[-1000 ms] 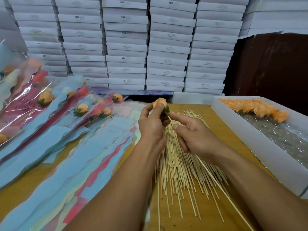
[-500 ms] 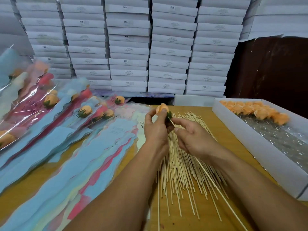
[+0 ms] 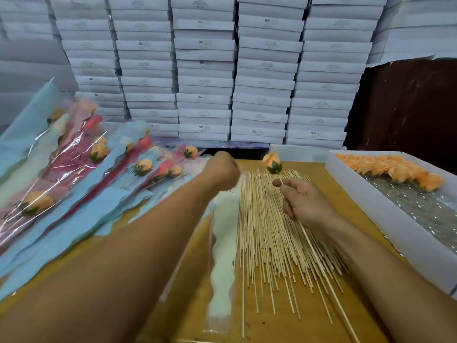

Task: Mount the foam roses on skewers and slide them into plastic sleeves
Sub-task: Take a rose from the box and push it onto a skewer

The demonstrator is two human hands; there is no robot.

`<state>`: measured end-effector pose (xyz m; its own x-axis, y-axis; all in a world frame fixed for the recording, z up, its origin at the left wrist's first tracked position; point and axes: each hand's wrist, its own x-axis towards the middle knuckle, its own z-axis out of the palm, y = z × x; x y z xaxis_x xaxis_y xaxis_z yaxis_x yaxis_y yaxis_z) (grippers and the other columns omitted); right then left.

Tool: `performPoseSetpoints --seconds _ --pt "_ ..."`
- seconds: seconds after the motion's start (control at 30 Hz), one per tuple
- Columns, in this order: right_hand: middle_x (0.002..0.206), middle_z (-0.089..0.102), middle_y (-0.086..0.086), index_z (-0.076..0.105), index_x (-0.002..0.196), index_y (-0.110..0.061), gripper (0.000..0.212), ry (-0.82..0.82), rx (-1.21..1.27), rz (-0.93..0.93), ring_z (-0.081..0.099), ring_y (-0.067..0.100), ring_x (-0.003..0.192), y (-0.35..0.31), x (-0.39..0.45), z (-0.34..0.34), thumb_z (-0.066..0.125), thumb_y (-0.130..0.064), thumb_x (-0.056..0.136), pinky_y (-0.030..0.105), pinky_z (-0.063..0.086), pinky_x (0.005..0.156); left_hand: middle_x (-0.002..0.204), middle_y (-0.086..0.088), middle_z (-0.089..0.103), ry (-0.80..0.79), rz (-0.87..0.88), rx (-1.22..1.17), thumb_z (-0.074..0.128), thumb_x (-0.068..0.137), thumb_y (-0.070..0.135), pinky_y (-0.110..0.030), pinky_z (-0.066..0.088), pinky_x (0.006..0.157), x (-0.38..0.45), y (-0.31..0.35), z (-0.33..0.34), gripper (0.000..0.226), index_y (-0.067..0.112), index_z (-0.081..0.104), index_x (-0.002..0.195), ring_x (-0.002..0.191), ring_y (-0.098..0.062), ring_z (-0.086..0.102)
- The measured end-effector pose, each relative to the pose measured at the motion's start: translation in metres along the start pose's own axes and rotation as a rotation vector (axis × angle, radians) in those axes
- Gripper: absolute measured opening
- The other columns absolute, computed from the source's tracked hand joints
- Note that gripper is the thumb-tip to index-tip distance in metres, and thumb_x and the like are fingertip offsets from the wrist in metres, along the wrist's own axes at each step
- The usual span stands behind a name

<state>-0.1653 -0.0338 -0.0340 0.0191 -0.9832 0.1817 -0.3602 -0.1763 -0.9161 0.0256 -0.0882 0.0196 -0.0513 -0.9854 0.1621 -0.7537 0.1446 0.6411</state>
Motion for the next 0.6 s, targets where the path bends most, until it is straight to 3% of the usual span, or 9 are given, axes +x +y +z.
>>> performPoseSetpoints --seconds 0.07,0.13,0.2,0.23,0.3,0.37,0.6 --pt "0.048 0.047 -0.005 0.06 0.121 -0.022 0.025 -0.003 -0.006 0.0 0.041 0.006 0.042 0.0 0.0 0.0 0.038 -0.018 0.108 0.02 0.036 0.043 0.084 -0.017 0.057 0.065 0.051 0.32 0.045 0.091 -0.003 -0.032 0.041 0.066 0.01 -0.034 -0.015 0.017 0.004 0.058 0.084 0.08 -0.029 0.058" --pt "0.049 0.046 -0.004 0.059 0.121 -0.023 0.025 -0.014 -0.005 0.001 0.041 0.008 0.043 0.0 0.0 0.0 0.038 -0.017 0.108 0.022 0.035 0.044 0.116 -0.017 0.062 0.036 0.08 0.5 0.046 0.1 0.012 -0.036 0.047 0.087 0.019 -0.071 -0.024 0.02 0.002 0.06 0.109 0.113 -0.034 0.057" --pt "0.049 0.046 -0.004 0.059 0.121 -0.024 0.024 -0.025 -0.011 -0.002 0.04 0.01 0.046 -0.001 -0.001 0.001 0.039 -0.018 0.108 0.026 0.034 0.048 0.155 -0.014 0.037 -0.062 0.087 0.615 0.04 0.105 0.033 -0.046 0.03 0.115 0.024 -0.104 -0.025 0.047 0.005 0.04 0.143 0.144 -0.03 0.03" --pt "0.049 0.046 -0.004 0.059 0.121 -0.025 0.024 -0.029 -0.018 -0.004 0.041 0.01 0.046 -0.001 0.0 0.001 0.039 -0.019 0.108 0.028 0.035 0.049 0.165 -0.009 0.018 -0.104 0.083 0.641 0.034 0.106 0.042 -0.05 0.017 0.121 0.025 -0.118 -0.023 0.059 0.009 0.024 0.154 0.152 -0.025 0.012" --pt "0.049 0.047 -0.004 0.059 0.122 -0.025 0.025 -0.033 -0.028 -0.004 0.042 0.01 0.047 0.0 0.0 0.001 0.039 -0.019 0.108 0.028 0.035 0.051 0.168 0.001 -0.005 -0.167 0.05 0.642 0.023 0.105 0.054 -0.053 0.002 0.123 0.025 -0.137 -0.018 0.07 0.017 0.002 0.16 0.154 -0.018 -0.009" --pt "0.05 0.047 -0.004 0.059 0.123 -0.025 0.025 -0.034 -0.032 0.002 0.042 0.01 0.047 0.001 0.001 0.001 0.039 -0.02 0.109 0.028 0.036 0.051 0.168 0.004 -0.007 -0.226 0.021 0.625 0.017 0.104 0.057 -0.054 -0.001 0.122 0.024 -0.148 -0.012 0.069 0.02 0.003 0.16 0.153 -0.014 -0.01" --pt "0.048 0.047 -0.006 0.058 0.127 -0.024 0.027 -0.043 -0.037 0.001 0.041 0.008 0.044 0.004 0.003 0.003 0.039 -0.02 0.109 0.024 0.036 0.047 0.153 -0.004 0.039 -0.164 0.101 0.578 0.018 0.108 0.038 -0.054 0.013 0.117 0.017 -0.152 -0.004 0.048 0.013 0.046 0.139 0.148 -0.02 0.024"
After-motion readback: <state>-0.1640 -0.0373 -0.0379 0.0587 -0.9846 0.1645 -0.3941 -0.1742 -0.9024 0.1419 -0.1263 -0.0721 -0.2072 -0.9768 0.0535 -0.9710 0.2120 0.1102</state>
